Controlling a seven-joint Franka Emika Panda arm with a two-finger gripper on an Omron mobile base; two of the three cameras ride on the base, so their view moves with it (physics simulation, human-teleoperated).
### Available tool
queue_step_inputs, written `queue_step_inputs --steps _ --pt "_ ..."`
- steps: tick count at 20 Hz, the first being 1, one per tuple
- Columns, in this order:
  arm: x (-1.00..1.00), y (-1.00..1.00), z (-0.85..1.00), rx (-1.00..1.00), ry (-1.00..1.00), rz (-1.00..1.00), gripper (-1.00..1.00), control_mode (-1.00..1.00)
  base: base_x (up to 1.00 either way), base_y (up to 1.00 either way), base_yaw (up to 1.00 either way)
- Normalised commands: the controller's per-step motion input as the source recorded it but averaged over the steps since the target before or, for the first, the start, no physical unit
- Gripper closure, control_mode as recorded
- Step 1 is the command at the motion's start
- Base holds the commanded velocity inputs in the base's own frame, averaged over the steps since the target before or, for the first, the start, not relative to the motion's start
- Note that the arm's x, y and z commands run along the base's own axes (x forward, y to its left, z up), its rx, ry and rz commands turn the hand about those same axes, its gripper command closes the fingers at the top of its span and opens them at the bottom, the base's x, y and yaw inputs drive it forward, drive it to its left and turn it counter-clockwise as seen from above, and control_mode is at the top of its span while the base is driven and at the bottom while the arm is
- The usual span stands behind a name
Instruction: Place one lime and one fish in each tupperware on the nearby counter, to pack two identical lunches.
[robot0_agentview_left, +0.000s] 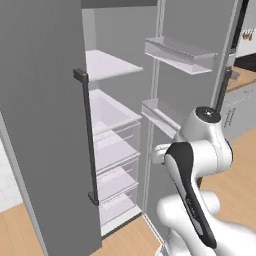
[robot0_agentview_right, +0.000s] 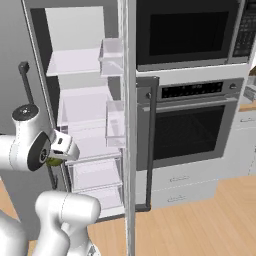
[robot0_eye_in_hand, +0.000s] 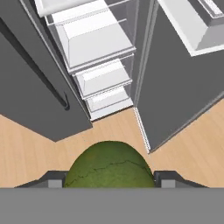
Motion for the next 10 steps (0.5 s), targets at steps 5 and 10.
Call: queue_step_inputs --steps 5,10 --pt "0.00 0.00 0.00 0.00 0.00 0.00 1.00 1.00 -0.96 -0.57 -0.30" --pt "0.00 0.00 0.00 0.00 0.00 0.00 1.00 1.00 -0.39 -0.91 -0.45"
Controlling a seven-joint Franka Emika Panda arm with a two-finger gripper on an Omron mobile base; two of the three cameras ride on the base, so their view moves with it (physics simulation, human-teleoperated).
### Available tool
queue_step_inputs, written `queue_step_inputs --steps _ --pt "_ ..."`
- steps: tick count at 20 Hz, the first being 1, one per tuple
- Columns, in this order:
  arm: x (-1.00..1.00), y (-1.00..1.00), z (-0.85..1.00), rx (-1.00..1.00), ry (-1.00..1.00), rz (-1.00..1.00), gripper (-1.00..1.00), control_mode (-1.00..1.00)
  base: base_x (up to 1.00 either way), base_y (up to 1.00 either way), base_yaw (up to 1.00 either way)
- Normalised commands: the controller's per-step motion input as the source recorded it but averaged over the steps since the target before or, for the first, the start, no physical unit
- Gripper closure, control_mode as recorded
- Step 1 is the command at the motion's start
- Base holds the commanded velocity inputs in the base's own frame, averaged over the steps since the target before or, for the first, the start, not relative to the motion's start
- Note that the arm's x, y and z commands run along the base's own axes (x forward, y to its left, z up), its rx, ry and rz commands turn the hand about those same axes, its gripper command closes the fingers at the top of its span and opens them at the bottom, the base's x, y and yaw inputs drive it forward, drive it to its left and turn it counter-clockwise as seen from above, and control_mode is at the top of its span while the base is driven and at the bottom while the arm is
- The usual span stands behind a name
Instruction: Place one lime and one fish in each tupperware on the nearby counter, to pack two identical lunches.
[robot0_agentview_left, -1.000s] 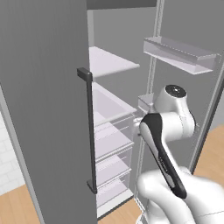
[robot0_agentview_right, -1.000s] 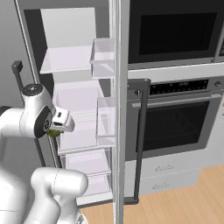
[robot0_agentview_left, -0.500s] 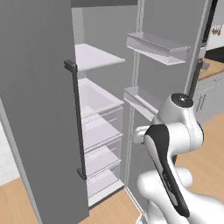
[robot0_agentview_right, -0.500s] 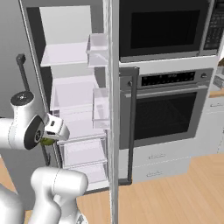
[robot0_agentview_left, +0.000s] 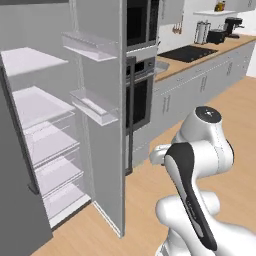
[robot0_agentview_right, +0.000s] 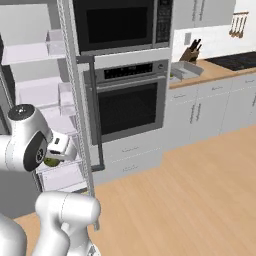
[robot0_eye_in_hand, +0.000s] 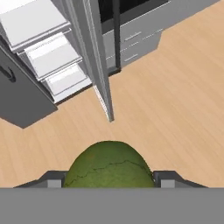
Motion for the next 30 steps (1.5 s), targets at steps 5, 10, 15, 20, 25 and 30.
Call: queue_step_inputs --steps 5,10,15,20,25,30 --pt "0.00 0.00 0.00 0.00 0.00 0.00 1.00 1.00 0.11 -0.80 -0.37" --pt "0.00 0.00 0.00 0.00 0.00 0.00 1.00 1.00 0.97 -0.59 -0.24" --pt "0.00 0.00 0.00 0.00 0.00 0.00 1.00 1.00 1.00 -0.20 -0.08" --pt "0.00 0.00 0.00 0.00 0.00 0.00 1.00 1.00 1.00 0.00 0.00" --pt "0.00 0.00 0.00 0.00 0.00 0.00 1.00 1.00 1.00 0.00 0.00" --pt "0.00 0.00 0.00 0.00 0.00 0.00 1.00 1.00 1.00 -0.01 0.00"
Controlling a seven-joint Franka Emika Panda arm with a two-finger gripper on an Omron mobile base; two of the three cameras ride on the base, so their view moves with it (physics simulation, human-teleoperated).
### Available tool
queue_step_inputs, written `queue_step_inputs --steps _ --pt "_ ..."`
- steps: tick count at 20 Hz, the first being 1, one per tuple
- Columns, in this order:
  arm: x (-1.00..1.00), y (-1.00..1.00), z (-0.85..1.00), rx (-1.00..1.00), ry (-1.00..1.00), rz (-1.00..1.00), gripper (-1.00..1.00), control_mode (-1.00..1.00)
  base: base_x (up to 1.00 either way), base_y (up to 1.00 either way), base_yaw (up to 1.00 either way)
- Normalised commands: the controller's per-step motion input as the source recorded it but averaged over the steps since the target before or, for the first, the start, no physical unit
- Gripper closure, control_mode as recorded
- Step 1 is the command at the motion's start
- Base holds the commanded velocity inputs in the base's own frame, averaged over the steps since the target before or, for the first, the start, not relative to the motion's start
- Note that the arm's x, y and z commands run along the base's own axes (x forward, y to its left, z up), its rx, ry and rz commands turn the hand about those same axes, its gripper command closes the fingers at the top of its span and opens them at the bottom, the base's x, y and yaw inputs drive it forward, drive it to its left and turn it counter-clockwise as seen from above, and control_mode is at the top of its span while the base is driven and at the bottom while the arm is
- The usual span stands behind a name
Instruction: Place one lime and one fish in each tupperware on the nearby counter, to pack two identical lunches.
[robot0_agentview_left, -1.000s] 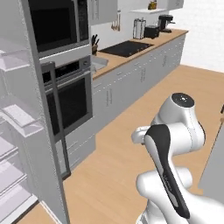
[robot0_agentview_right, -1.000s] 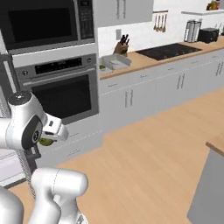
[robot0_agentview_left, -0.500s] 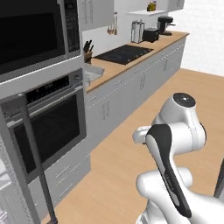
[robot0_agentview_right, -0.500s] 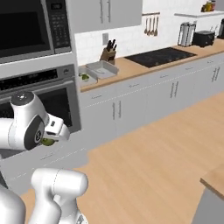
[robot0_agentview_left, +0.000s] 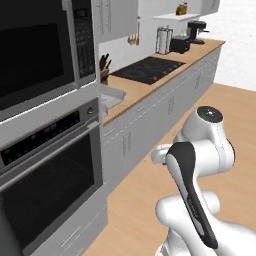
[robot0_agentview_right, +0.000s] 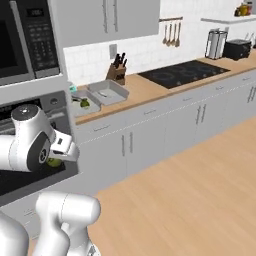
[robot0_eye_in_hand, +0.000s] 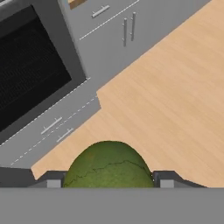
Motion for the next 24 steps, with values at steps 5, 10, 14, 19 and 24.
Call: queue_step_inputs --steps 5,10,14,19,24 --pt "0.00 0.00 0.00 0.00 0.00 0.00 1.00 1.00 1.00 -0.06 0.00" --pt "0.00 0.00 0.00 0.00 0.00 0.00 1.00 1.00 1.00 -0.34 0.08" --pt "0.00 0.00 0.00 0.00 0.00 0.00 1.00 1.00 1.00 -0.69 0.23" --pt "0.00 0.00 0.00 0.00 0.00 0.00 1.00 1.00 1.00 -0.44 0.62" --pt "0.00 0.00 0.00 0.00 0.00 0.00 1.00 1.00 0.71 -0.31 0.77"
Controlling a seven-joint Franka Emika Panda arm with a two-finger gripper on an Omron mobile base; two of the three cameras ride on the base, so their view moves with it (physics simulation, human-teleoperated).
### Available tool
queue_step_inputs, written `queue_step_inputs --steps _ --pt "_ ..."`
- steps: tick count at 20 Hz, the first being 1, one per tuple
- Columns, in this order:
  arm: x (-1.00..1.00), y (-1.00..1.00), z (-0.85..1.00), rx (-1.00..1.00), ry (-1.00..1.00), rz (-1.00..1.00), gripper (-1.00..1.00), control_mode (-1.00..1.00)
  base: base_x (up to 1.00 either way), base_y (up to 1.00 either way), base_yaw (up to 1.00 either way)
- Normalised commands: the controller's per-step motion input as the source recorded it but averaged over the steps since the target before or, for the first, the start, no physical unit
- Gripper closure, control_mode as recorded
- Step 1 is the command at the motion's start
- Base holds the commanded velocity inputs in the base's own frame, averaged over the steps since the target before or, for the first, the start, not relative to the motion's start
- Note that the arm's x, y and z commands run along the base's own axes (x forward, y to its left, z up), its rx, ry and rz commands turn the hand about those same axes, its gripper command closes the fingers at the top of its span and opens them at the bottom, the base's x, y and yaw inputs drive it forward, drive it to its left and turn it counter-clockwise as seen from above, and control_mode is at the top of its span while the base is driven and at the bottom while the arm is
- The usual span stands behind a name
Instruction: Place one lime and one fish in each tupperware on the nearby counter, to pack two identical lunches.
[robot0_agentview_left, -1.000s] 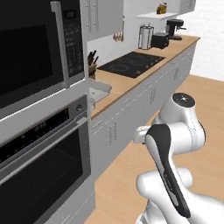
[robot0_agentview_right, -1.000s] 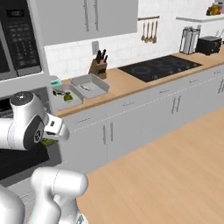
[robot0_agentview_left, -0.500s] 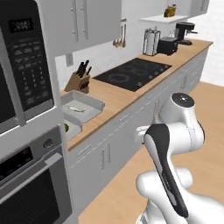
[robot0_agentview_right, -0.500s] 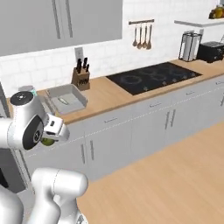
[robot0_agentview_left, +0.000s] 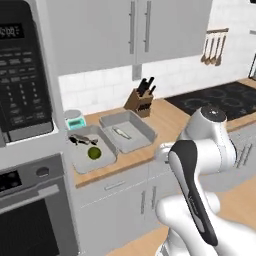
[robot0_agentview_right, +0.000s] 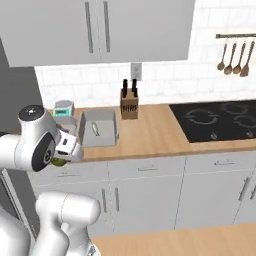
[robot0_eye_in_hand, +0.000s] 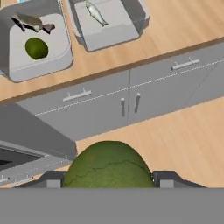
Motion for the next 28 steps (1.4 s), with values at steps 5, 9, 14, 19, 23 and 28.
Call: queue_step_inputs --steps 5,9,14,19,23,28 --pt "0.00 0.00 0.00 0.00 0.00 0.00 1.00 1.00 0.15 -0.48 0.63" --pt "0.00 0.00 0.00 0.00 0.00 0.00 1.00 1.00 0.12 -0.83 0.40" --pt "0.00 0.00 0.00 0.00 0.00 0.00 1.00 1.00 0.62 -0.84 0.16" --pt "0.00 0.00 0.00 0.00 0.00 0.00 1.00 1.00 0.93 -0.13 0.04" --pt "0.00 0.00 0.00 0.00 0.00 0.00 1.00 1.00 0.47 0.00 0.00" --pt "0.00 0.00 0.00 0.00 0.00 0.00 1.00 1.00 0.02 0.00 0.00"
